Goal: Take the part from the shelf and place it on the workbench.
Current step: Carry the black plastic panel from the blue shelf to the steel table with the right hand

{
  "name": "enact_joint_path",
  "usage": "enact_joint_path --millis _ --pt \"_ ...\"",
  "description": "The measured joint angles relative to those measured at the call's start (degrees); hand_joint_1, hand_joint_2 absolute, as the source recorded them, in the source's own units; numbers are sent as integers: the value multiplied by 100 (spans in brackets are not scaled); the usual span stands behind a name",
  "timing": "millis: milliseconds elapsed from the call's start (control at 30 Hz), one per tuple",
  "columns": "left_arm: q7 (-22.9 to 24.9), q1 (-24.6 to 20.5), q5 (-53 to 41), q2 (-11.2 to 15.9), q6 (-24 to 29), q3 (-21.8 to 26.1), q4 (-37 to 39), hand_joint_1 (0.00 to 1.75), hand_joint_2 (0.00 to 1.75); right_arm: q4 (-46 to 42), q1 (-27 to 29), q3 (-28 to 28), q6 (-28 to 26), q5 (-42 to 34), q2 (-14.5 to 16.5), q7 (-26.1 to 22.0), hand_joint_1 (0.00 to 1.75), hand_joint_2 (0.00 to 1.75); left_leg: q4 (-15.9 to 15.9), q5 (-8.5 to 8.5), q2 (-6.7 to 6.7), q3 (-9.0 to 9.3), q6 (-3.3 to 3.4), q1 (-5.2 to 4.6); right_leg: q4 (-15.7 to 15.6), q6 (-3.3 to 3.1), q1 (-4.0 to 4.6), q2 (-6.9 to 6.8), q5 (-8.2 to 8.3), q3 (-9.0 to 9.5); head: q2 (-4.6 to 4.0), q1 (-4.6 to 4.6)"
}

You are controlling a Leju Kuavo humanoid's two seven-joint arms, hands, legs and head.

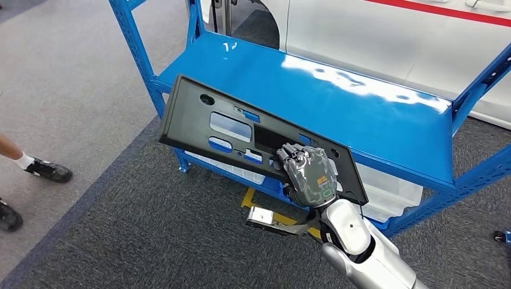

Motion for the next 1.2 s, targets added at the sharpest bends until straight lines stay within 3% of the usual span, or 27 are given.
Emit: enact_joint_path --millis 33,100,167,233,267,333,400,433,500,567,633,700,733,767,833,900,967,1033,1100,1167,1200 --pt "-24 7 -49 -3 9 4 -2 0 175 -4 -40 30 48 3 39 5 175 175 17 -18 39 -20 -33 -9 -72 -12 -14 -76 14 35 0 0" --pt "-77 5 -136 1 26 14 -3 0 175 -13 -131 86 146 3 133 31 175 175 322 -216 288 -176 -95 -25 -199 -34 -53 -228 54 99 0 -7" --pt "-127 -21 -176 11 43 31 -3 0 175 -11 -200 150 227 14 224 55 175 175 1032 -556 513 -535 -157 -1 -209 -50 -44 -380 56 108 0 -11" --pt "-159 -38 -194 27 71 54 -2 0 175 -4 -224 212 285 40 299 72 175 175 1524 -664 565 -795 -217 32 -180 -42 -43 -545 36 97 0 -11" --pt "-169 -36 -201 38 84 70 -2 0 175 -2 -231 237 301 51 338 81 175 175 1461 -558 587 -768 -242 48 -160 -28 -49 -622 21 94 0 -11" --pt "-179 -34 -212 59 96 109 -2 0 175 -1 -270 274 319 62 411 95 175 175 761 -190 746 -417 -282 68 -89 29 -68 -756 -27 91 0 -11" --pt "-190 -38 -226 67 91 142 4 0 175 4 -348 303 352 76 491 117 175 175 185 12 919 -136 -246 54 -4 106 -45 -850 -77 74 0 -11" --pt "-195 -39 -246 64 81 156 6 0 175 12 -401 325 387 88 549 134 175 175 99 19 951 -108 -202 41 19 140 -26 -886 -87 65 0 -9" --pt "-210 -30 -322 40 22 196 -19 0 175 51 -526 400 493 112 714 186 175 175 111 47 843 -150 -95 25 18 189 -20 -956 -75 63 0 -6" --pt "-232 -20 -436 -18 -75 257 -109 0 175 97 -655 484 588 124 877 243 175 175 88 92 743 -172 -9 30 121 234 -53 -832 -185 28 0 -6" --pt "-276 -22 -540 -78 -156 306 -226 0 175 129 -750 550 626 130 957 282 175 175 73 135 623 -193 61 36 652 254 -76 -529 -549 -189 0 -4" --pt "-329 -20 -590 -121 -192 332 -309 0 175 159 -783 602 635 158 974 329 175 175 74 160 473 -223 98 12 1434 238 -60 -372 -909 -534 0 -4" --pt "-352 -14 -597 -139 -201 340 -336 0 175 175 -785 620 637 176 974 358 175 175 75 169 389 -232 110 -5 1661 217 -45 -355 -954 -642 0 -4" --pt "-369 -6 -600 -155 -205 349 -360 0 175 189 -786 637 637 192 974 384 175 175 76 178 301 -235 118 -25 1683 183 -27 -341 -885 -657 0 -4" --pt "-390 3 -601 -177 -211 374 -397 0 175 200 -808 665 638 207 974 411 175 175 76 189 130 -223 124 -62 1098 64 23 -237 -476 -389 0 -4" --pt "-399 -2 -601 -223 -218 404 -433 0 175 201 -843 691 643 212 972 416 175 175 79 210 -13 -236 103 -68 384 -86 59 53 -150 -66 0 -16" --pt "-406 -2 -601 -262 -225 427 -466 0 175 199 -869 713 678 221 970 420 175 175 73 247 -144 -284 46 -25 109 -162 90 191 -85 40 0 -24" --pt "-381 19 -601 -275 -228 443 -497 0 175 170 -898 729 744 230 976 424 175 175 51 275 -239 -316 -20 -8 -30 -151 86 30 -53 93 0 -22" --pt "-326 40 -601 -296 -252 446 -540 0 175 119 -961 740 859 210 1004 415 175 175 217 146 0 -409 -76 -37 -204 -134 38 -145 -3 181 0 -28" --pt "-259 45 -602 -311 -302 435 -596 0 175 80 -1058 753 1020 141 1041 400 175 175 798 -183 390 -686 -138 -30 -263 -127 21 -310 18 217 0 -38" --pt "-224 51 -602 -325 -327 418 -633 0 175 68 -1103 761 1093 92 1054 396 175 175 1157 -337 490 -859 -175 -6 -252 -123 22 -406 11 213 0 -40"
